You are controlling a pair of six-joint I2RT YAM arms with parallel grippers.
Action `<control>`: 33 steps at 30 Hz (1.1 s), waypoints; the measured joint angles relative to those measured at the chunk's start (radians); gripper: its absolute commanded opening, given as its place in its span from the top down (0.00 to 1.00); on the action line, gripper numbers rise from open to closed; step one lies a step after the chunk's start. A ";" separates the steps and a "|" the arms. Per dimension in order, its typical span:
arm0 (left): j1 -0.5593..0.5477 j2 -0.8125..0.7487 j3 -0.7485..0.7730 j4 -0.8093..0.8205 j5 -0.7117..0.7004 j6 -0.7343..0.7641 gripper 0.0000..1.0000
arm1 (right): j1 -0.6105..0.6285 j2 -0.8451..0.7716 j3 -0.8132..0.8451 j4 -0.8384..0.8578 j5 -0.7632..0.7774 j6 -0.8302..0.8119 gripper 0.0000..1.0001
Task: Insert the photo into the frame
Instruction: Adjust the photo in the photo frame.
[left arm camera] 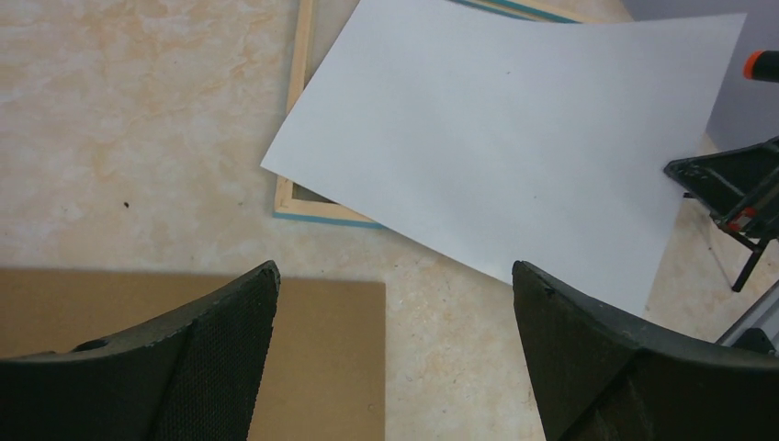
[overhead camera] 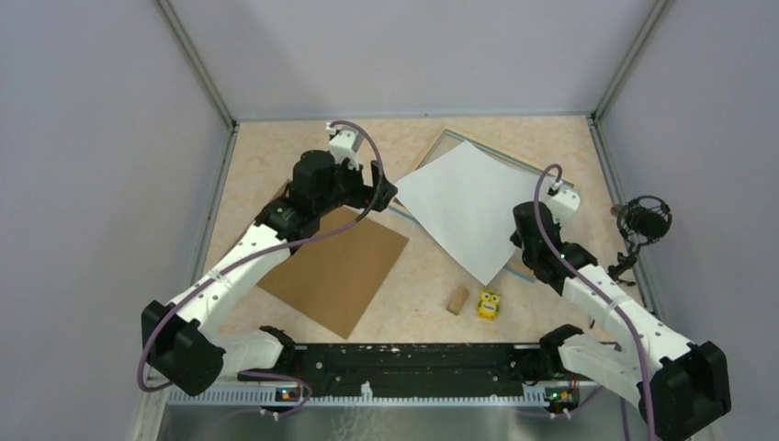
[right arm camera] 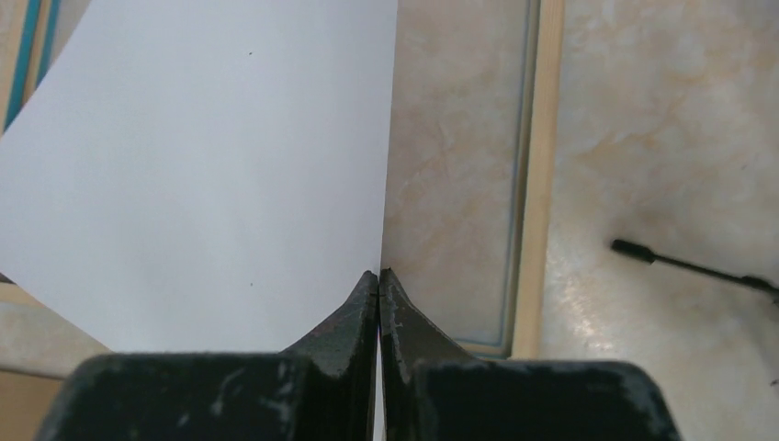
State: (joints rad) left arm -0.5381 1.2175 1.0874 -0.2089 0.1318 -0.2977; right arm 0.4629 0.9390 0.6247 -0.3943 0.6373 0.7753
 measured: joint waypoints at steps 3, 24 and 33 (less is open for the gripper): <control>0.000 0.000 -0.026 -0.001 -0.021 0.010 0.02 | -0.059 0.005 0.029 -0.004 -0.052 -0.157 1.00; -0.007 -0.004 -0.045 0.014 -0.044 0.017 0.02 | -0.423 0.256 0.249 -0.004 -0.665 -0.709 1.00; -0.007 -0.005 -0.050 0.023 -0.046 0.018 0.02 | -0.427 0.324 0.294 0.066 -0.698 -0.754 1.00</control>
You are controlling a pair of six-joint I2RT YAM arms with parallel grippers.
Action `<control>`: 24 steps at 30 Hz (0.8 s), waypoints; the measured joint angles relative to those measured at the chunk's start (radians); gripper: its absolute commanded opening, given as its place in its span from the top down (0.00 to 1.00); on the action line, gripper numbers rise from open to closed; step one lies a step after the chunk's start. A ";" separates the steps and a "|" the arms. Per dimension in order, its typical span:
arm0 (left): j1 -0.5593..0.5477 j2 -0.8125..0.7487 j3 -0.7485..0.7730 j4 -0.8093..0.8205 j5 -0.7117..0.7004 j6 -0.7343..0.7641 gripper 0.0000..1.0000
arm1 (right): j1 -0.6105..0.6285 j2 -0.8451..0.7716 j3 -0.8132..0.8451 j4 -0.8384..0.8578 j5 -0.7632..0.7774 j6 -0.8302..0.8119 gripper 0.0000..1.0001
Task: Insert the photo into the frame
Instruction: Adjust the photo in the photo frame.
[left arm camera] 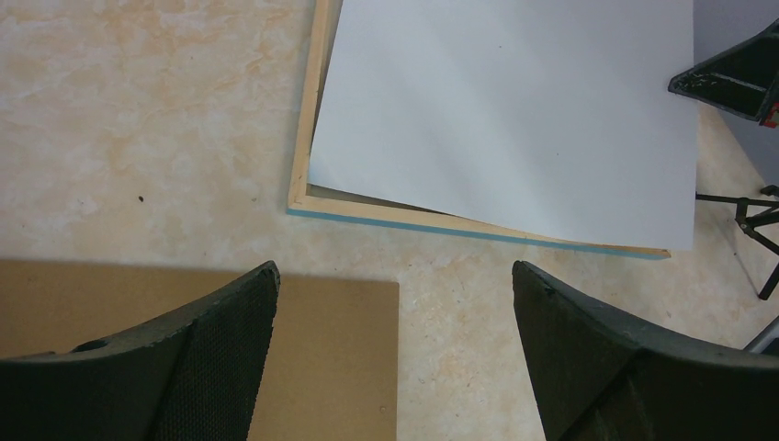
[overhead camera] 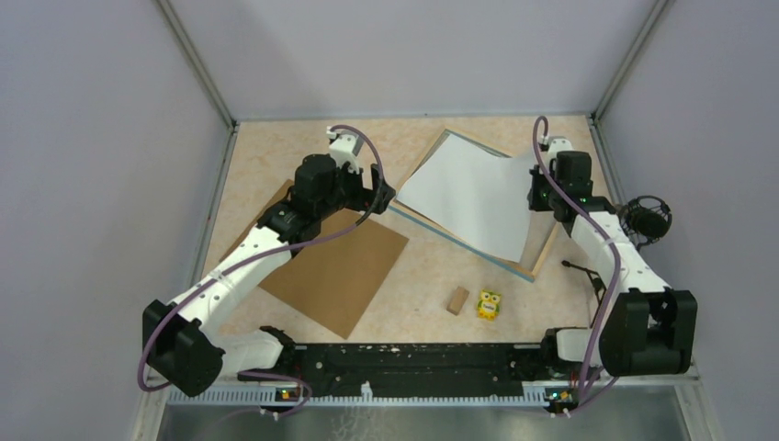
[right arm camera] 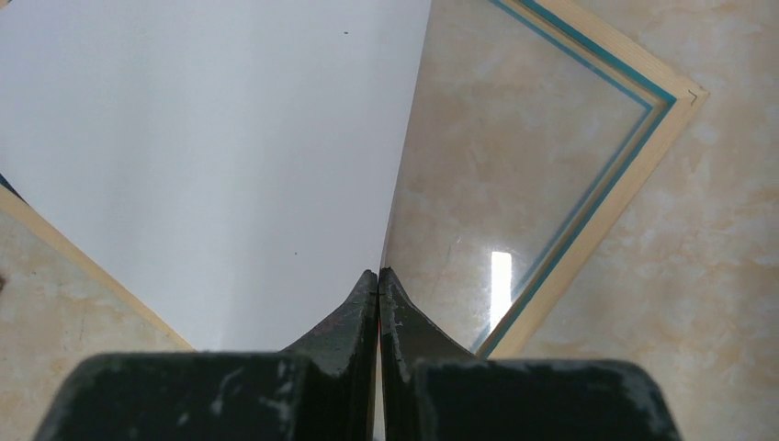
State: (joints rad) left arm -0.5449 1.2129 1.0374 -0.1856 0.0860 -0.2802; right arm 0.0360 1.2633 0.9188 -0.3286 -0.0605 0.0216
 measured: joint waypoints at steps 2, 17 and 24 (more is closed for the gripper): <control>0.000 0.000 0.000 0.001 -0.001 0.000 0.02 | 0.000 0.017 0.008 0.011 -0.002 -0.014 1.00; 0.000 0.000 -0.002 0.003 -0.002 0.003 0.02 | -0.026 0.096 0.021 0.077 0.010 -0.074 1.00; 0.000 0.000 -0.002 0.005 -0.002 0.004 0.02 | -0.026 0.106 0.021 0.090 -0.005 -0.072 1.00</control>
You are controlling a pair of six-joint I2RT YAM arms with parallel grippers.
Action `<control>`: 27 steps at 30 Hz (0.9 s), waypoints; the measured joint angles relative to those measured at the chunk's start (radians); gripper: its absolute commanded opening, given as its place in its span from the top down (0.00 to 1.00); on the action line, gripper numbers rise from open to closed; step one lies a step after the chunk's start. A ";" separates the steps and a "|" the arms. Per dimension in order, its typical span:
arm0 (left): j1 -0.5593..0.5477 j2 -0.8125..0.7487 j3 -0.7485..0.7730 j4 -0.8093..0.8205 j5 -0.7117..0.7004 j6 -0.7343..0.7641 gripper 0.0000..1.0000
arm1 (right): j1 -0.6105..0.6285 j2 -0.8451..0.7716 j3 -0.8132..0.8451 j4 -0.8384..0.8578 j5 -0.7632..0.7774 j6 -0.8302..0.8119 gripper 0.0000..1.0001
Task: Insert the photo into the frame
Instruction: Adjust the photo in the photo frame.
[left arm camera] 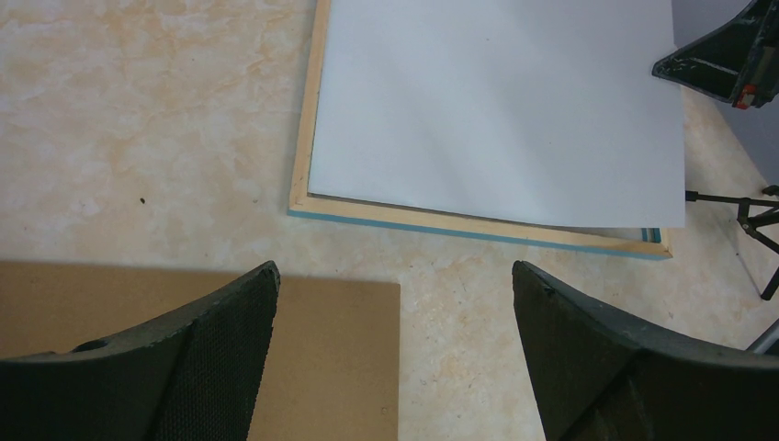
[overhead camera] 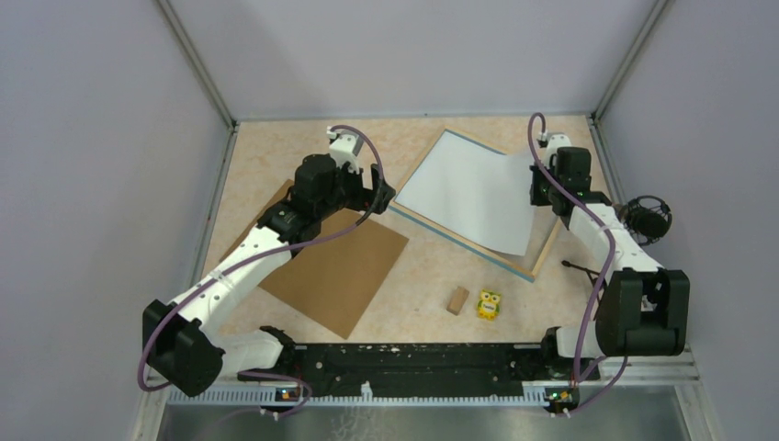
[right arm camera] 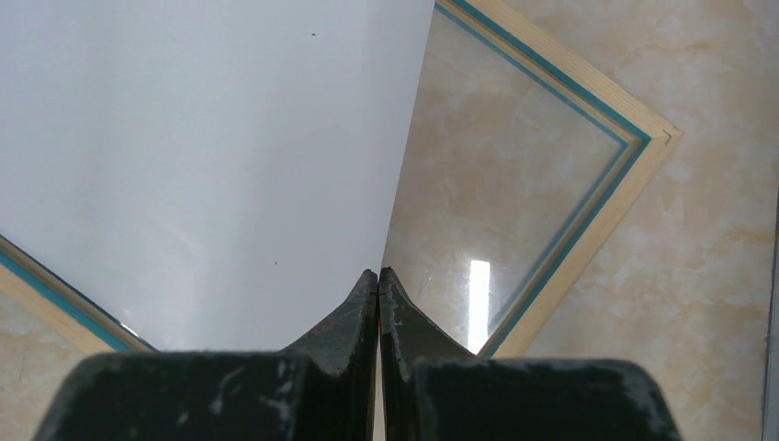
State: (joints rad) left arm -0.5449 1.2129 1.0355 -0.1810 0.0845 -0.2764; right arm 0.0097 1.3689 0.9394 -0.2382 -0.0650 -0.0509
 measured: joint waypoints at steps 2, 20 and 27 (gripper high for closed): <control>0.000 0.000 0.000 0.001 0.000 0.000 0.01 | 0.000 0.000 0.000 0.012 0.003 0.002 1.00; 0.000 0.000 -0.011 0.004 0.004 0.000 0.02 | -0.026 -0.013 -0.031 0.090 0.008 0.039 0.72; 0.000 0.001 -0.011 0.005 0.005 0.000 0.01 | -0.026 -0.014 -0.063 0.066 0.025 0.106 0.36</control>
State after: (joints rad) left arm -0.5453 1.2140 1.0245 -0.1761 0.0891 -0.2768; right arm -0.0162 1.3548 0.8764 -0.1719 -0.0399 0.0551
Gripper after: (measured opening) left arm 0.986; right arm 0.526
